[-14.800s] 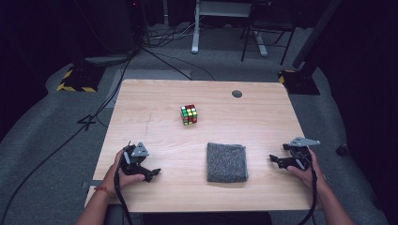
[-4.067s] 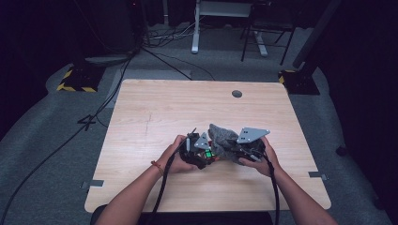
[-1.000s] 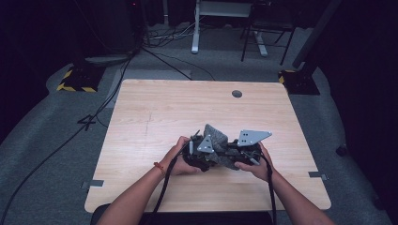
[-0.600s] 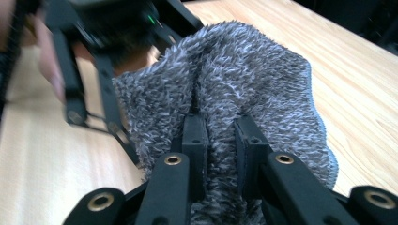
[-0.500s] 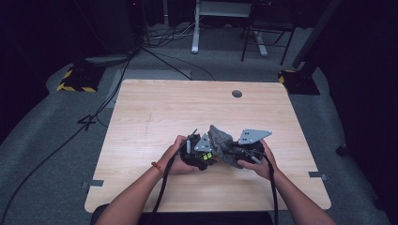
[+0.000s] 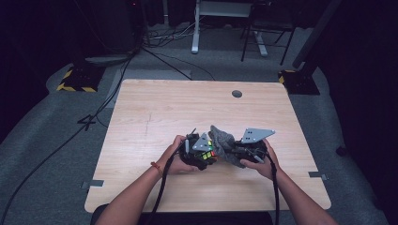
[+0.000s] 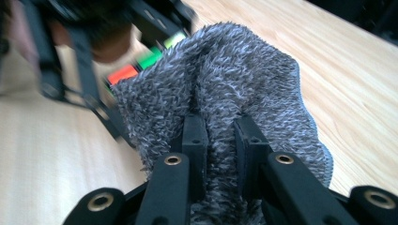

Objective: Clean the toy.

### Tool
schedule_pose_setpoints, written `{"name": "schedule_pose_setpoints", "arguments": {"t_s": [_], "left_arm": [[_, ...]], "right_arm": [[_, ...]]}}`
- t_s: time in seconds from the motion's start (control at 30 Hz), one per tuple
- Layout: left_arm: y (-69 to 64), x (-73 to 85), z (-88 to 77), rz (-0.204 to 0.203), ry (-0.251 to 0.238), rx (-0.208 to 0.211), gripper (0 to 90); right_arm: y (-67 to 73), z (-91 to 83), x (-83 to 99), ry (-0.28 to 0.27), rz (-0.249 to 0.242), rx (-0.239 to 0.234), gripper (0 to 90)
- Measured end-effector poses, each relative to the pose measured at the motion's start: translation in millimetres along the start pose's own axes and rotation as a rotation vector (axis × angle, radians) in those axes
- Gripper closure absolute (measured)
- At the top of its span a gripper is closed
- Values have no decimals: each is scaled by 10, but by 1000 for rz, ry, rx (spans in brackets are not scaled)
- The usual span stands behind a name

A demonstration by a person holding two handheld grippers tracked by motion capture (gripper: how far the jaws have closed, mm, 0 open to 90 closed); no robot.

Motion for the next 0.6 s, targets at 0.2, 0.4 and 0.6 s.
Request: {"name": "schedule_pose_setpoints", "arguments": {"t_s": [0.2, 0.4, 0.6], "left_arm": [[-47, -5, 68, 21, 24, 1, 334], [-15, -2, 20, 21, 18, -22, 335], [-3, -14, -45, 14, -6, -24, 334]], "right_arm": [[210, 16, -151, -24, -57, -12, 773], [97, 30, -81, 10, -40, 26, 773], [-66, 46, 75, 51, -6, 53, 773]]}}
Point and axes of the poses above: each handheld gripper's, and its own axes: z roughly forward along the jaws, x roughly out of its underside, y roughly to its left, the point moved 10 cm from there along z, roughly forward along the jaws, and after that the axes turned 12 degrees about y, right-handed, at the moved point
